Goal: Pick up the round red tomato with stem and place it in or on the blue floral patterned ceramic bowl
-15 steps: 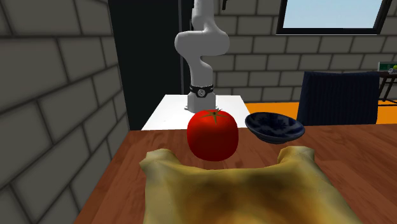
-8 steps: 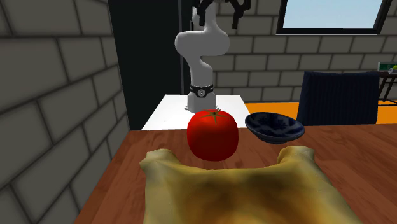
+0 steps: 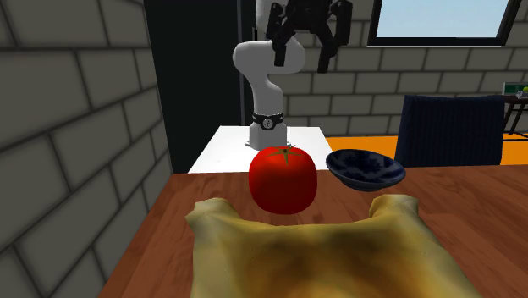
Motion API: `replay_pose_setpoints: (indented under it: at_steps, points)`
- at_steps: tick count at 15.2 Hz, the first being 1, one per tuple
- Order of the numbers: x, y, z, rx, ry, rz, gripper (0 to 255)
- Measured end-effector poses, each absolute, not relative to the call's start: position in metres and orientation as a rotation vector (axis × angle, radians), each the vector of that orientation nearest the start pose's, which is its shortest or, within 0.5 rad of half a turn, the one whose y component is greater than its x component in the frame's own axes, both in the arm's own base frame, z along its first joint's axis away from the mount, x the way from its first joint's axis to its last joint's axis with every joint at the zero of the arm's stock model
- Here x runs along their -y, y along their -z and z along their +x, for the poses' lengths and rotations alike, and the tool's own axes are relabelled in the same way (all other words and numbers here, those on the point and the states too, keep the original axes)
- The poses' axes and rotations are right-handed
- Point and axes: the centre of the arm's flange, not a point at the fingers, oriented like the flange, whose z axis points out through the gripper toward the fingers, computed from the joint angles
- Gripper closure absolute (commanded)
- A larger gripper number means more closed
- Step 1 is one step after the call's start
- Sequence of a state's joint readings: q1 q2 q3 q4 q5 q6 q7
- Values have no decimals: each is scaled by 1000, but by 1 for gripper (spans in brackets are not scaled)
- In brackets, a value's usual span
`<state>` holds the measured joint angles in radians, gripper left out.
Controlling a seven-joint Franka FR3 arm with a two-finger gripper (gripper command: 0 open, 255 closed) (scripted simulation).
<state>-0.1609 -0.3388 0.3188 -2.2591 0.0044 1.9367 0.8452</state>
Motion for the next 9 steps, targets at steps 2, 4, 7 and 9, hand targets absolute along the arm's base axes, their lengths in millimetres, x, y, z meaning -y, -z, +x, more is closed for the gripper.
replay_pose_setpoints:
  at_steps: [2, 4, 7, 9]
  points:
    - [-80, -478, 469, -1231, 103, -2985, 0]
    - [-79, -463, 491, -1342, 128, -2935, 0]
    - [-74, -446, 525, -1508, 165, -2851, 0]
    - [-67, -436, 542, -1599, 185, -2801, 0]
